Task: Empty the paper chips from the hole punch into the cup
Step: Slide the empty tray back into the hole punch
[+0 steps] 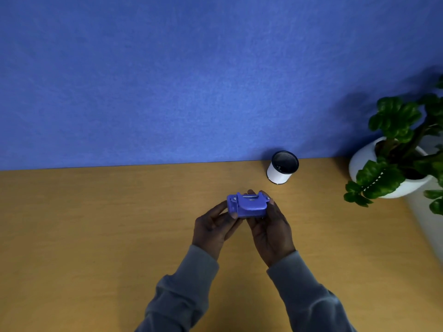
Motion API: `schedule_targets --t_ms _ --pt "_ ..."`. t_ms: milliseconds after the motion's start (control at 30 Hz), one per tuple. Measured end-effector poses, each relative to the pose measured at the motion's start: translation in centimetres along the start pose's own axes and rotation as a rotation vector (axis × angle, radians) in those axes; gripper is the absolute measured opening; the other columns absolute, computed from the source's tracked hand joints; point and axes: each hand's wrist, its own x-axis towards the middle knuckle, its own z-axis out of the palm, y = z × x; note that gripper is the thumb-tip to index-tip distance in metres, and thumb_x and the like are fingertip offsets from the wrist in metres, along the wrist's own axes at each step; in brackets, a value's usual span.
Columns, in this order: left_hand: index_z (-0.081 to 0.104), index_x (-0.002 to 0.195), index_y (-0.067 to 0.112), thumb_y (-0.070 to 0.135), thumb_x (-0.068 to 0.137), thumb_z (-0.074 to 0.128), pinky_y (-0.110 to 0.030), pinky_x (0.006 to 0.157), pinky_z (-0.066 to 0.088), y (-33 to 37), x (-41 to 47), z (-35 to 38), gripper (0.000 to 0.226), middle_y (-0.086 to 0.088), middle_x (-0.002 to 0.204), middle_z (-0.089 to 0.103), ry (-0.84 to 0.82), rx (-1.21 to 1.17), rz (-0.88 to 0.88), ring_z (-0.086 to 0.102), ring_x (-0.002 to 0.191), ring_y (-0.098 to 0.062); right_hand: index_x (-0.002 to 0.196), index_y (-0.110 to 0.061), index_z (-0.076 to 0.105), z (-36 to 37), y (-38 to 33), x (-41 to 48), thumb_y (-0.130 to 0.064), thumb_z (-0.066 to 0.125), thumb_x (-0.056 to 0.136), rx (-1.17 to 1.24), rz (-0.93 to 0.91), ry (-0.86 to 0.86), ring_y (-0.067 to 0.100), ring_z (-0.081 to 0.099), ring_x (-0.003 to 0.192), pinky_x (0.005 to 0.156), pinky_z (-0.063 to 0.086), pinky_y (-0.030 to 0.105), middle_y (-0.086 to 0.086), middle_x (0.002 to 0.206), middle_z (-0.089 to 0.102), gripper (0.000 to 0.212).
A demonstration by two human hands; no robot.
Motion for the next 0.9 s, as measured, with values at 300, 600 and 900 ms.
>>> schedule_targets --t_ms 300,600,900 --pt "0.059 0.132 0.033 0.007 0.078 0.078 -0.041 0.094 0.056 0.6 0.6 -1.4 0.063 -0.019 0.109 0.076 -0.091 0.131 -0.010 0.070 0.110 -0.034 0.134 -0.007 0.055 0.2 -1.2 0.2 -0.016 0.038 0.108 -0.018 0.034 -0.131 0.042 0.065 0.122 0.095 0.057 0.046 0.027 0.134 0.065 0.032" --pt "0.061 0.130 0.026 -0.008 0.084 0.068 -0.036 0.087 0.059 0.9 0.8 -1.6 0.057 -0.023 0.108 0.075 -0.114 0.052 -0.036 0.070 0.108 -0.037 0.131 -0.008 0.056 -0.1 -1.1 0.6 -0.015 0.034 0.110 -0.057 0.025 -0.176 0.040 0.065 0.123 0.091 0.061 0.043 0.021 0.134 0.067 0.032" --pt "0.061 0.130 0.020 -0.004 0.087 0.066 -0.038 0.084 0.061 1.3 1.2 -1.5 0.049 -0.023 0.105 0.076 -0.063 0.004 -0.057 0.071 0.104 -0.039 0.137 -0.001 0.055 -0.2 -1.3 1.0 -0.016 0.038 0.109 -0.091 0.026 -0.139 0.038 0.062 0.127 0.095 0.060 0.043 0.017 0.137 0.066 0.036"
